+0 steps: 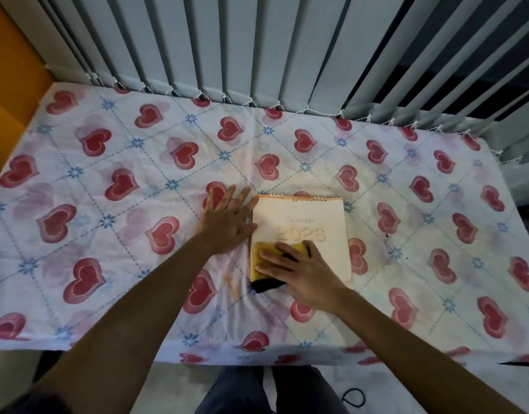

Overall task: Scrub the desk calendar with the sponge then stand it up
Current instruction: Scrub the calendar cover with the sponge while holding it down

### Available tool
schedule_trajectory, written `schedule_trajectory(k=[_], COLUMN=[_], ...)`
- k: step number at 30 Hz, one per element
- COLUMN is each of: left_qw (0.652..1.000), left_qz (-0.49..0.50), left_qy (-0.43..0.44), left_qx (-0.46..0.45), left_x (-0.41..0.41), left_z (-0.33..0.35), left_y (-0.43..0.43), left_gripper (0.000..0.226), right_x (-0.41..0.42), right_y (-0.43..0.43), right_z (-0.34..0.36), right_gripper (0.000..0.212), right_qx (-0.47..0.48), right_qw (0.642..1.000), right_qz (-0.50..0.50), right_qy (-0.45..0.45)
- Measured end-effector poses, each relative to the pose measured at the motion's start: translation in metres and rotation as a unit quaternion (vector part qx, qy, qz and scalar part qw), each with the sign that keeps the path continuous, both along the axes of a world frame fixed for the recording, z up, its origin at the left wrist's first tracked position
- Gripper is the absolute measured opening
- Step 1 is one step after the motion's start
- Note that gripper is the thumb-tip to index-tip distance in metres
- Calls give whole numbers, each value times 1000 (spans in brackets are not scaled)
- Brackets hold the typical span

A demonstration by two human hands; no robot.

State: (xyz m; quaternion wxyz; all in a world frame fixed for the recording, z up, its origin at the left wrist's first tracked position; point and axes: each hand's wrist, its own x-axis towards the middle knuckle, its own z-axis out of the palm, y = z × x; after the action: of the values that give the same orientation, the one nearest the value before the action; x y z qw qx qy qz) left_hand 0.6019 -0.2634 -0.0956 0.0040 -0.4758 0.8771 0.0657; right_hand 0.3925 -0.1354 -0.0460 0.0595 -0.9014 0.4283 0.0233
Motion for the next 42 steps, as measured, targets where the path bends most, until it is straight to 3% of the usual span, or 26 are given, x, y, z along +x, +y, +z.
schedule_trajectory(k=[2, 6, 11, 13, 18, 20, 22, 25, 27, 29, 32, 37, 42], left_qw=[1000, 1000, 1000, 1000, 1000, 1000, 1000, 999, 999, 999, 999, 998, 998], left_qz=[-10, -17, -12, -17, -14, -19, -24, -27, -29, -32, -35, -34, -23], left_qy=[-9, -17, -11, -11, -12, -9, -12, -16, -18, -22, -23, -26, -29], left_qx=[-5, -3, 13, 16, 17, 13, 16, 15, 23, 28, 34, 42, 42], left_x=[2, 2, 3, 2, 2, 1, 0, 0, 1, 1, 2, 1, -2], left_z=[0, 0, 1, 2, 7, 10, 11, 10, 10, 12, 14, 17, 14], left_y=[-1, -2, -2, -2, -1, 0, 1, 1, 0, 0, 0, 2, 1], left_gripper=[68, 68, 73, 74, 79, 72, 71, 75, 76, 80, 84, 84, 88], right_x=[-16, -6, 30, 17, -32, -23, -2, 26, 27, 11, -33, -89, -18], right_y=[-7, -27, 1, 4, -3, -1, 3, 10, 9, 11, 22, 47, 27], right_z=[4, 10, -7, -7, 0, 2, 3, -3, -7, -6, -3, -6, -12], right_gripper=[65, 61, 58, 60, 60, 59, 62, 51, 51, 56, 61, 43, 58], right_qx=[0, -30, 1, -4, 13, -11, -22, -14, 29, 11, -32, -68, -77], right_qw=[999, 989, 999, 999, 973, 966, 979, 995, 997, 999, 997, 980, 993], right_qz=[-35, -147, -21, -16, -225, -256, -202, -86, -60, -41, -72, -181, -68], right_qy=[-5, -12, -37, -31, -41, -35, -24, -44, -38, -20, -3, -41, -55])
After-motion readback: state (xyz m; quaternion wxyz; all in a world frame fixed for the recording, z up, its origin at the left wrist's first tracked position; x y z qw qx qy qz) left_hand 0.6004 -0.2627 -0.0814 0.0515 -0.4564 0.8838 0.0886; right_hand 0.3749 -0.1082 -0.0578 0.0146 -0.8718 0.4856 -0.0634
